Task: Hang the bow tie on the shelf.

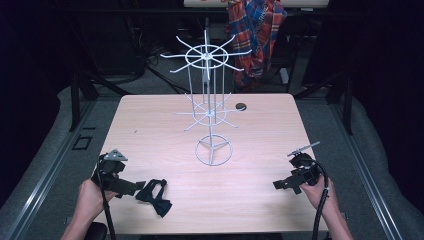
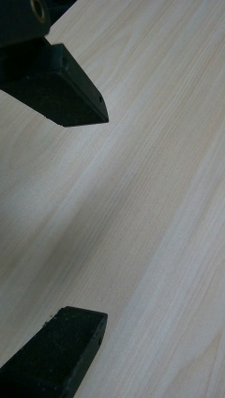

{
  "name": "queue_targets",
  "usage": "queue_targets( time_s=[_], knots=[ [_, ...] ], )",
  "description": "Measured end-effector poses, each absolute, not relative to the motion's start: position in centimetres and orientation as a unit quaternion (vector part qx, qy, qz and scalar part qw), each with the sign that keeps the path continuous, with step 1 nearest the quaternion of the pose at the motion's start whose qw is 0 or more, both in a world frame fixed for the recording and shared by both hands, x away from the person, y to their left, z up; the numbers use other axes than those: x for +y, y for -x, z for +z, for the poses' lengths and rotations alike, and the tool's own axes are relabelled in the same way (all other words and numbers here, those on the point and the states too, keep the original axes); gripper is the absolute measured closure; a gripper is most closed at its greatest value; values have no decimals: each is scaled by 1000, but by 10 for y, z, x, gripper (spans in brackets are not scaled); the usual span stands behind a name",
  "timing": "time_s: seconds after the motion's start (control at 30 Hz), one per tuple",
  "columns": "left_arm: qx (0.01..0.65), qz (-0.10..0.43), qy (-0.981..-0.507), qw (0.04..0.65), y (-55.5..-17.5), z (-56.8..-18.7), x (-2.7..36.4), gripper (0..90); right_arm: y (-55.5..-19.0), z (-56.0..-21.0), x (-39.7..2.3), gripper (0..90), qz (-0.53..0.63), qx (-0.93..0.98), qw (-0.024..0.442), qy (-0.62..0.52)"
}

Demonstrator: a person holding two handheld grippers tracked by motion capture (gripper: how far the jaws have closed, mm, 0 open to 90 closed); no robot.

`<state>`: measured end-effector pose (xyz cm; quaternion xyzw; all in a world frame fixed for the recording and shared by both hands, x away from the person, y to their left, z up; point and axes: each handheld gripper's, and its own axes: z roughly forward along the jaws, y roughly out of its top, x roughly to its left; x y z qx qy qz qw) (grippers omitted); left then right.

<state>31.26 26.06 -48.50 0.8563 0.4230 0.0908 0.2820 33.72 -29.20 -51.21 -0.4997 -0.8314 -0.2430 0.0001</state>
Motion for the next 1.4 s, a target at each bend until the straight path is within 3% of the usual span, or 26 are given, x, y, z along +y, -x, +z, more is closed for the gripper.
queue_targets(
  time_s=[0.67, 0.87, 1.03, 1.4],
  knots=[
    [350, 56, -911, 211, -309, -507, 220, 2, -338, -513, -293, 57, -238, -834, 10, 497],
    [317, 39, -926, 203, -307, -511, 204, 177, -338, -513, -292, 58, -232, -837, 9, 495],
    [312, 23, -933, 176, -310, -520, 196, 391, -338, -513, -293, 60, -235, -835, 9, 497],
    [303, 16, -943, 136, -312, -532, 188, 618, -336, -512, -292, 63, -229, -837, 4, 498]
  ],
)
